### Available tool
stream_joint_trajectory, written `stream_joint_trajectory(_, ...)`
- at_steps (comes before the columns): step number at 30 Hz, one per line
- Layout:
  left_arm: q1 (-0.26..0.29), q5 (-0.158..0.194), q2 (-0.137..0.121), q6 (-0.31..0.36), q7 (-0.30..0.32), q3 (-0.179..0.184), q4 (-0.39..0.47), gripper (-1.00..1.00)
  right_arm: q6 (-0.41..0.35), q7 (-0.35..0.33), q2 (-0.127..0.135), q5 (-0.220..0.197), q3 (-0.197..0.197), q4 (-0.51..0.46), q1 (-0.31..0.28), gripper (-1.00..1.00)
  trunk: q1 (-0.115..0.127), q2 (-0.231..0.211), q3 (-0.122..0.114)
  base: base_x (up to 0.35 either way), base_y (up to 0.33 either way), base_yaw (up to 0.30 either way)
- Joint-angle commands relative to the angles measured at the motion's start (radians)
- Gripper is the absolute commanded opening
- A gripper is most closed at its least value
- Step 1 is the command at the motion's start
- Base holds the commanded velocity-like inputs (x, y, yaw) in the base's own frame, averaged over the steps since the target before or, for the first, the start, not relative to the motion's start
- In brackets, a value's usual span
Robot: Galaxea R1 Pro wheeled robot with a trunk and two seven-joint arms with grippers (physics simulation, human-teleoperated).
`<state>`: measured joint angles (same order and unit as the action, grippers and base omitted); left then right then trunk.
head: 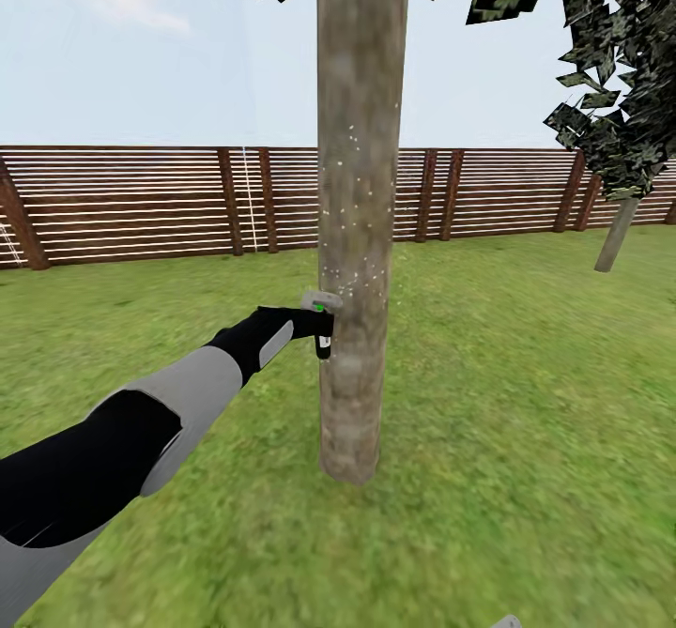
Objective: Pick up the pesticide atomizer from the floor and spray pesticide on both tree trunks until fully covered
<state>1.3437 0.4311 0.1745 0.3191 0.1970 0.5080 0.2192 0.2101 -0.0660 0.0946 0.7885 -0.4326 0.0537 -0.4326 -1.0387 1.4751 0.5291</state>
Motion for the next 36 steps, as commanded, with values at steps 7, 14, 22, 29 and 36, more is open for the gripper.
stream_joint_trajectory(7, 0.0, -0.001, 0.0, -0.097, 0.0, 0.0, -0.089, -1.0, 0.0, 0.0, 0.0, 0.0, 0.0, 0.0, 0.0, 1.0, 0.0, 0.0, 0.0, -0.074, -0.013, 0.0)
stream_joint_trajectory(14, 0.0, 0.0, 0.0, -0.121, 0.001, 0.003, -0.108, -1.0, 0.0, 0.0, 0.0, 0.0, 0.0, 0.0, 0.0, 1.0, 0.0, 0.0, 0.0, 0.058, -0.082, 0.0)
stream_joint_trajectory(22, -0.033, 0.0, 0.0, -0.122, 0.004, 0.003, -0.118, -1.0, -0.001, 0.0, 0.0, 0.0, 0.0, 0.0, 0.0, 1.0, 0.0, 0.0, 0.0, 0.053, -0.044, 0.0)
stream_joint_trajectory(29, -0.072, 0.0, 0.0, -0.157, 0.004, 0.002, -0.142, -1.0, -0.001, 0.0, -0.001, 0.0, 0.0, 0.0, 0.0, 1.0, 0.0, 0.0, 0.0, 0.0, 0.0, 0.0)
stream_joint_trajectory(36, -0.092, -0.001, 0.0, -0.207, 0.003, 0.001, -0.186, -1.0, -0.001, 0.0, 0.0, 0.0, 0.0, 0.0, 0.0, 1.0, 0.0, 0.0, 0.0, 0.0, 0.0, 0.0)
